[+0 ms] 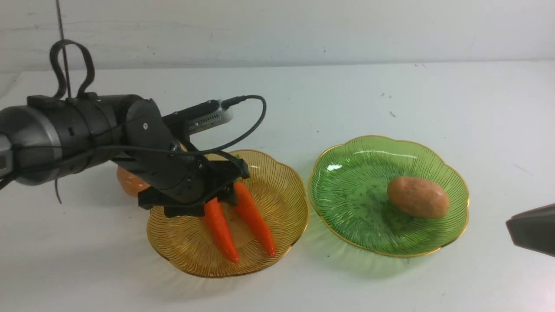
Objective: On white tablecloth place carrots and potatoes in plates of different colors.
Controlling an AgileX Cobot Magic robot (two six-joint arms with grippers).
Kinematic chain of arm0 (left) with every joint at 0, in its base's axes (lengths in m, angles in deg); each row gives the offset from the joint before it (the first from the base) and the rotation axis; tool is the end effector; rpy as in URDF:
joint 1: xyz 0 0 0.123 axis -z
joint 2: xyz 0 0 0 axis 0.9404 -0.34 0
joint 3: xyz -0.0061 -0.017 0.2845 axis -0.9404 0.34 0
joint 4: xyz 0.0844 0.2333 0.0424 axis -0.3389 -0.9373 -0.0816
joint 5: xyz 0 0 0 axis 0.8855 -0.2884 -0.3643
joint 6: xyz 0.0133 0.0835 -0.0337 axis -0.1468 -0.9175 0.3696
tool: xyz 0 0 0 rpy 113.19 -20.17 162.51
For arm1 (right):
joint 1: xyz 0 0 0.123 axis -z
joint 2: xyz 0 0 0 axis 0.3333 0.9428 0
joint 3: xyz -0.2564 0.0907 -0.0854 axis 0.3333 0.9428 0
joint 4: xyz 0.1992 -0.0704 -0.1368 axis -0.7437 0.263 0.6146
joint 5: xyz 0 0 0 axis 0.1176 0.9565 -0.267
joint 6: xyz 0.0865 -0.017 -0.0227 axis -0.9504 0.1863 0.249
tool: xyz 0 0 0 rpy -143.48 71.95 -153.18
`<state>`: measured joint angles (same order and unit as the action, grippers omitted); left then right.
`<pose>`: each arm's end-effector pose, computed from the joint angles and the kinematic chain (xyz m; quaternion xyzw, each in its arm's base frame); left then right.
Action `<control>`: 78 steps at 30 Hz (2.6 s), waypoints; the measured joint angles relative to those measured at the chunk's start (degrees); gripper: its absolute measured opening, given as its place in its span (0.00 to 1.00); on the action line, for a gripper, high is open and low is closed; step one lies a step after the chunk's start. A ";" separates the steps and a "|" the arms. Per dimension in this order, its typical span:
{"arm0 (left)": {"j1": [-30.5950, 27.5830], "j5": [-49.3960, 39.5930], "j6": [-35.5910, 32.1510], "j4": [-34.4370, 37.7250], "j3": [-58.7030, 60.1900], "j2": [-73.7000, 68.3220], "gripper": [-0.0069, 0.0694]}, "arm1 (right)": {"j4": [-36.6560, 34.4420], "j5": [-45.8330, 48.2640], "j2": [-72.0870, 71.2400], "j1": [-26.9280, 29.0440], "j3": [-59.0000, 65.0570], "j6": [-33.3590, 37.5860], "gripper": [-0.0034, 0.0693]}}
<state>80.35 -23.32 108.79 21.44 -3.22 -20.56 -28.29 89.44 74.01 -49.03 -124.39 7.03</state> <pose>0.3658 -0.0661 0.2801 -0.0838 0.9715 -0.0580 0.2139 0.1144 0.0790 0.3652 -0.2487 0.9105 0.1483 0.2951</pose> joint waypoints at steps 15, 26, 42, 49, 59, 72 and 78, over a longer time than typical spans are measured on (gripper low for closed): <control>-10.80 4.92 -5.85 12.91 -0.22 -6.37 0.37 | 0.00 -0.62 0.00 0.00 0.00 -0.41 0.03; -10.17 14.77 -5.90 8.27 -0.22 -14.23 0.93 | 0.00 -3.50 0.00 0.00 0.00 -1.25 0.03; -10.13 11.46 -7.32 8.16 -0.84 -15.78 0.59 | -0.05 -3.50 0.00 0.00 0.00 -1.25 0.03; -9.54 5.62 -9.23 9.21 -6.43 -9.31 0.59 | -0.05 -3.50 0.00 0.00 0.00 -1.25 0.03; 6.92 -6.14 -15.84 17.00 -16.83 -8.69 0.59 | -0.05 -3.50 0.00 0.00 0.00 -1.25 0.03; 28.48 6.76 -16.37 18.18 -26.29 -26.48 0.66 | 0.13 -0.75 -4.82 0.00 0.00 -1.25 0.03; 28.90 7.88 -16.74 18.18 -27.01 -28.59 0.81 | 0.26 5.24 -12.42 0.00 0.00 -2.00 0.03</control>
<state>109.25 -15.44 92.05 39.62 -30.23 -49.15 -28.03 94.68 61.58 -49.03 -124.39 5.02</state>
